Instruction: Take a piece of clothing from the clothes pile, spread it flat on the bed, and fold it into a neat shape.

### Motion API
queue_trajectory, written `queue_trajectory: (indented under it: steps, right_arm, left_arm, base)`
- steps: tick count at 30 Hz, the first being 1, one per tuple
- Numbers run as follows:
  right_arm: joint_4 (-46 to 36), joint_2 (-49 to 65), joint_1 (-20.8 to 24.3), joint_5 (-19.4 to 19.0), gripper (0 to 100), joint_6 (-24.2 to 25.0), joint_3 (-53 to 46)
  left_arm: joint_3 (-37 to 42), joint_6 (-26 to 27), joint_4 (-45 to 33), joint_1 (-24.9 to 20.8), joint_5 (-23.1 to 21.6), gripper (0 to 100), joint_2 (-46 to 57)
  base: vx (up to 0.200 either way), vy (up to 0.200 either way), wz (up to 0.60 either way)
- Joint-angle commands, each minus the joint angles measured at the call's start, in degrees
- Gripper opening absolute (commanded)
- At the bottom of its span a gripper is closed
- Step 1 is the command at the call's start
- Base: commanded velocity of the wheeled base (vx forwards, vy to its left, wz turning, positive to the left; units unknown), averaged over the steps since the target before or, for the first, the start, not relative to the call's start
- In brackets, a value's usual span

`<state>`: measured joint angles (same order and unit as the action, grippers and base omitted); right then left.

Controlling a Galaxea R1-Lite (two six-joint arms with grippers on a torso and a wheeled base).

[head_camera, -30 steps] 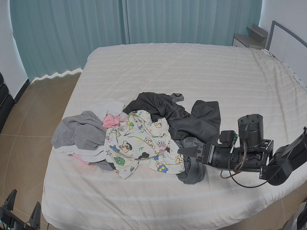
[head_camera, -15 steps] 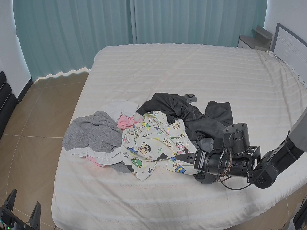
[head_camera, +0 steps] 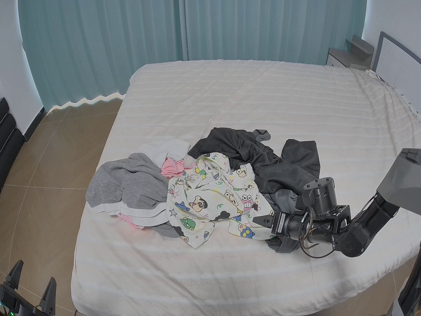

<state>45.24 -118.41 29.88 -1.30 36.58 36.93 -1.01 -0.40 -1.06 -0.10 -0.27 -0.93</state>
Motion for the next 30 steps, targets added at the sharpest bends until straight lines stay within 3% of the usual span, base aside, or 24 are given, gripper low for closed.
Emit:
queue_trajectory:
  steps: [1,13,30]
  right_arm:
    - [0.82,-1.48,-0.96,0.16,100,-0.55,-0.27]
    - [5.47,-10.26,-0.96,1.66,100,-3.1,2.54]
    - [3.98,-17.82,0.71,2.8,100,-4.06,14.14]
  left_arm:
    - [0.57,-0.04,0.01,0.01,0.0,100,0.75]
    - [0.57,-0.04,0.01,0.01,0.0,100,0.75]
    - [0.57,-0.13,0.01,0.01,0.0,100,0.75]
  base:
    - [0.0,0.0,0.0]
    - [0.0,0.0,0.0]
    - [0.0,0.0,0.0]
